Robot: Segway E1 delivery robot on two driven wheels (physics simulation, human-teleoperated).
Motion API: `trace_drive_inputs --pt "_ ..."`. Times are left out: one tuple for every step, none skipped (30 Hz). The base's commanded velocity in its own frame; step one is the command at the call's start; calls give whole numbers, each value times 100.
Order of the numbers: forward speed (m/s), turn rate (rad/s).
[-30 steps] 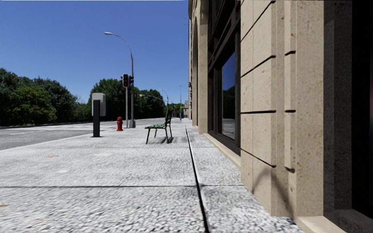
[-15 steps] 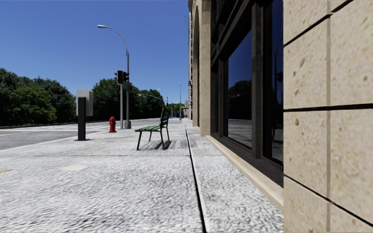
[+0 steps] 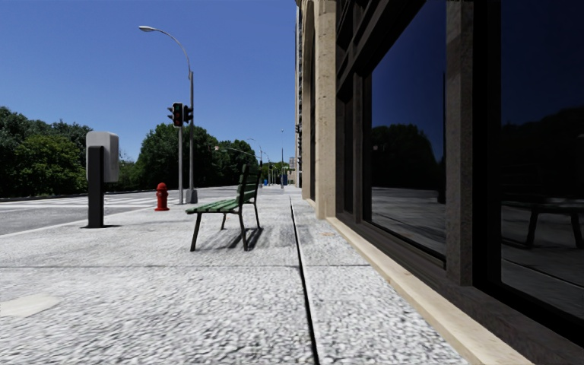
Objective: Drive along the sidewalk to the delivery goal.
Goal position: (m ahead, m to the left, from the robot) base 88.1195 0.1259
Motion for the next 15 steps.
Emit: trace_drive_inputs --pt "200 0" --pt "200 0" --pt "200 0" --pt "200 0" --pt "200 0" --pt "200 0" --pt "200 0" --pt "200 0" --pt "200 0" --pt "200 0" --pt "200 0" --pt "200 0" --pt "200 0" --pt "200 0" --pt "200 0"
